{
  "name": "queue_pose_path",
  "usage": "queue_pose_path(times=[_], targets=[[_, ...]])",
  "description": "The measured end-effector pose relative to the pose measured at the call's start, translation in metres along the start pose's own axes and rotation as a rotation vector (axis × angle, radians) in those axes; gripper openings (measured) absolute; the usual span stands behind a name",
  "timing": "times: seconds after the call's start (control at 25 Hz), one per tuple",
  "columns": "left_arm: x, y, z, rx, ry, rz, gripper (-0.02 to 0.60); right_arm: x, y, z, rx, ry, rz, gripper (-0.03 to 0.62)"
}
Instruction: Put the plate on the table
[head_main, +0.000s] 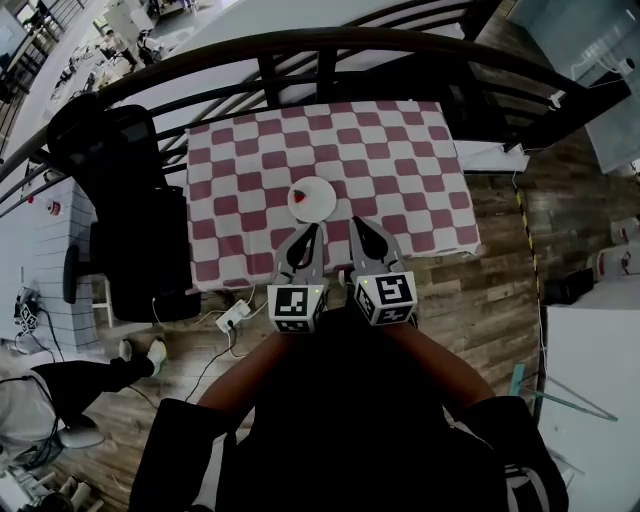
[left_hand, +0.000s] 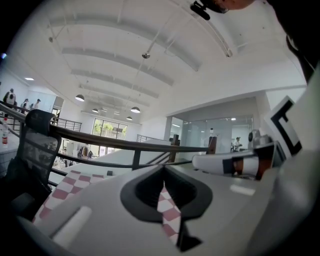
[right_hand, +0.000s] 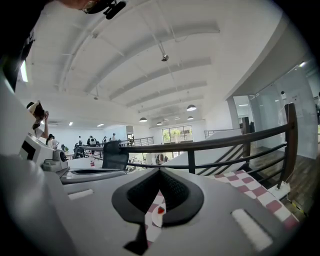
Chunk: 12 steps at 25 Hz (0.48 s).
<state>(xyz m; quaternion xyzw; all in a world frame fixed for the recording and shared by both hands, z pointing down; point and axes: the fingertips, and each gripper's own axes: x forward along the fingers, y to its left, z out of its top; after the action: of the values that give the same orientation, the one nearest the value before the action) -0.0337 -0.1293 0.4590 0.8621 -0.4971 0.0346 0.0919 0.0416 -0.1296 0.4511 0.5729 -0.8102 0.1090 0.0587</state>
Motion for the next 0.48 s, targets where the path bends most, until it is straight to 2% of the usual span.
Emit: queue_pose_path(times=[0.28,0.48], targets=[[-0.006,-0.002,-0.004,-0.034,-0.002,0.016,0.009,-0.005,0.006,-0.009,-0.025,0.033,0.012,-0.002],[-0.015,-0.008,-0.008,-0.03,0.006,0.017,0.009,-0.007,0.01,-0.015,-0.032,0.045,0.019,-0.002]])
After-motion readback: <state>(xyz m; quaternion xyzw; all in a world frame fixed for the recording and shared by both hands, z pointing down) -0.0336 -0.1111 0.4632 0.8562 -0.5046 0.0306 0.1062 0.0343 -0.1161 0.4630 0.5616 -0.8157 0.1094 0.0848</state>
